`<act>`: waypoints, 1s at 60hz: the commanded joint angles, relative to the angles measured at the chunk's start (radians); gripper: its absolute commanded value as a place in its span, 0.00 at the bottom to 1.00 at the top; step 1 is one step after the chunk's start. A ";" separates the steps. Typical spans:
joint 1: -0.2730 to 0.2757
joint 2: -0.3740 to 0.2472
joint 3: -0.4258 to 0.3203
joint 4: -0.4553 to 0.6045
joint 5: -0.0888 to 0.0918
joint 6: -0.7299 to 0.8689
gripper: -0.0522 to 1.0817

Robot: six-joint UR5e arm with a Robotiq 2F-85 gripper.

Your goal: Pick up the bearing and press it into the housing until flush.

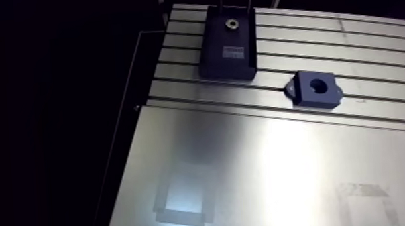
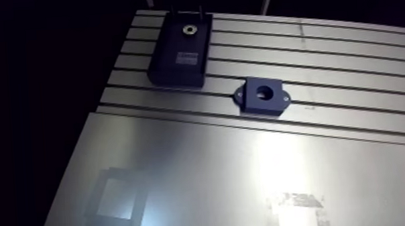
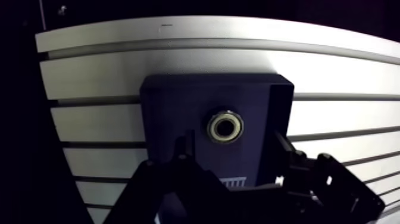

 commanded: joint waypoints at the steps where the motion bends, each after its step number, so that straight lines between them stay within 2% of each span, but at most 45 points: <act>1: -0.001 0.010 0.003 -0.003 0.000 -0.004 0.33; 9: -0.001 0.016 0.010 -0.035 0.000 -0.015 0.36; 60: -0.004 0.025 0.025 -0.044 0.001 -0.036 0.36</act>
